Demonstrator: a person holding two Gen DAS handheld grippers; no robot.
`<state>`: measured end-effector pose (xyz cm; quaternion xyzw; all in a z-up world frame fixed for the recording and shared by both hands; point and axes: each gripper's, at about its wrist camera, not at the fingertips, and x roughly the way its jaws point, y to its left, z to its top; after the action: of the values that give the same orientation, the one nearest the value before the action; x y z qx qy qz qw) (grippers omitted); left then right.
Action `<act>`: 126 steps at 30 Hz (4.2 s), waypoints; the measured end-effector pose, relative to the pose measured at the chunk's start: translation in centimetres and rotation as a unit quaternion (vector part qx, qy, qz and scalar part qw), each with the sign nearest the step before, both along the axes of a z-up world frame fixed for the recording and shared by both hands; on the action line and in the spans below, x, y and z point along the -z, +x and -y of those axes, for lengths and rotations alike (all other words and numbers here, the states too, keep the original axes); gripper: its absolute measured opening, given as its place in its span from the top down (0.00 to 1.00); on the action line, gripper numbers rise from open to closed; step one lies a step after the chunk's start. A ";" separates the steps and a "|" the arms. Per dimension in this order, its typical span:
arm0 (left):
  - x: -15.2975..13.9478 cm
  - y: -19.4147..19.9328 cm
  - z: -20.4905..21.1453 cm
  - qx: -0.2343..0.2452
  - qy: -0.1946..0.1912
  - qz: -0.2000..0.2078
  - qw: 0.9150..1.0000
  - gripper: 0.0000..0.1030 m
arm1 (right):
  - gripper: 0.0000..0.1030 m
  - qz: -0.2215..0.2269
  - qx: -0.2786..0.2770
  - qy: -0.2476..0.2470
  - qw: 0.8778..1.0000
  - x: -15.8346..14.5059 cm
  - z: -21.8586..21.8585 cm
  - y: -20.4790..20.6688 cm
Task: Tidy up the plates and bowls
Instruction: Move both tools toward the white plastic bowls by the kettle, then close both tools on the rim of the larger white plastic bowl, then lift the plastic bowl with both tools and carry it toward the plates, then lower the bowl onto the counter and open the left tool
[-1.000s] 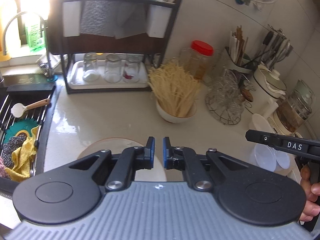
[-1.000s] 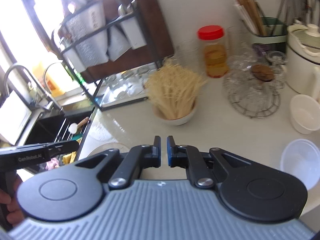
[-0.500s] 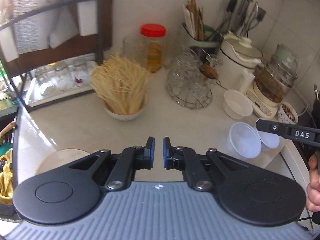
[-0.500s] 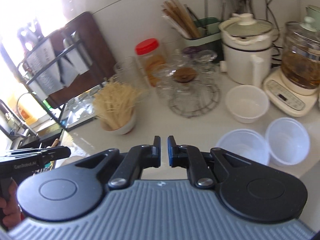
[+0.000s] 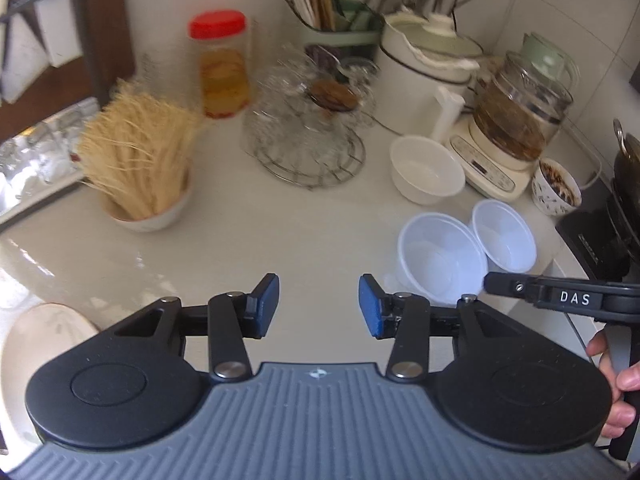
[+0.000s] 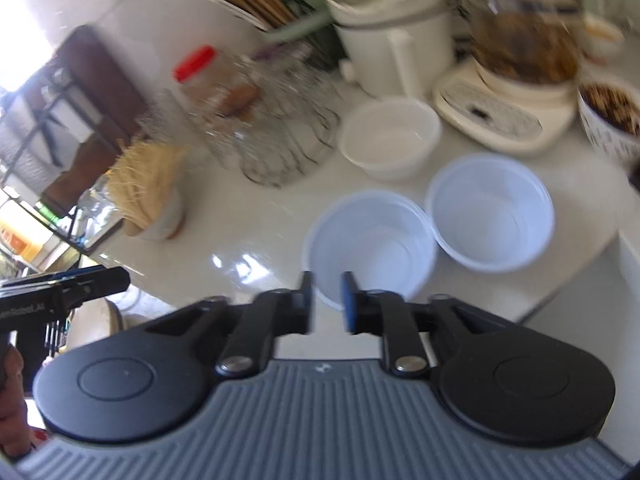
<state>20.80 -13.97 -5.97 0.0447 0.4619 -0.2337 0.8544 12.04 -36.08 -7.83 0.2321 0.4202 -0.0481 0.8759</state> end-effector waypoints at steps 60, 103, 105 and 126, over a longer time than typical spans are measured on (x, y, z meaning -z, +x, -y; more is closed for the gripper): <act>2.5 2.4 0.3 -0.079 -0.104 -0.063 0.989 0.91 | 0.87 -0.019 -0.072 0.103 0.992 2.2 1.7 4.9; 10.2 1.3 -13.4 -0.115 -0.107 -0.124 0.980 0.90 | 0.85 -0.125 -0.124 0.072 0.982 6.6 -11.7 7.6; 10.2 1.4 -13.5 -0.115 -0.107 -0.122 0.980 0.90 | 0.85 -0.126 -0.122 0.072 0.982 6.6 -11.8 7.7; 8.7 1.5 -15.8 -0.124 -0.081 -0.094 0.984 0.41 | 0.85 -0.083 -0.099 0.048 0.990 3.9 -12.6 8.2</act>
<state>22.35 1.84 -14.67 -0.1049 0.5215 -0.1656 0.8305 20.26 -23.52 -11.77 0.2265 0.5146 0.0404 0.8260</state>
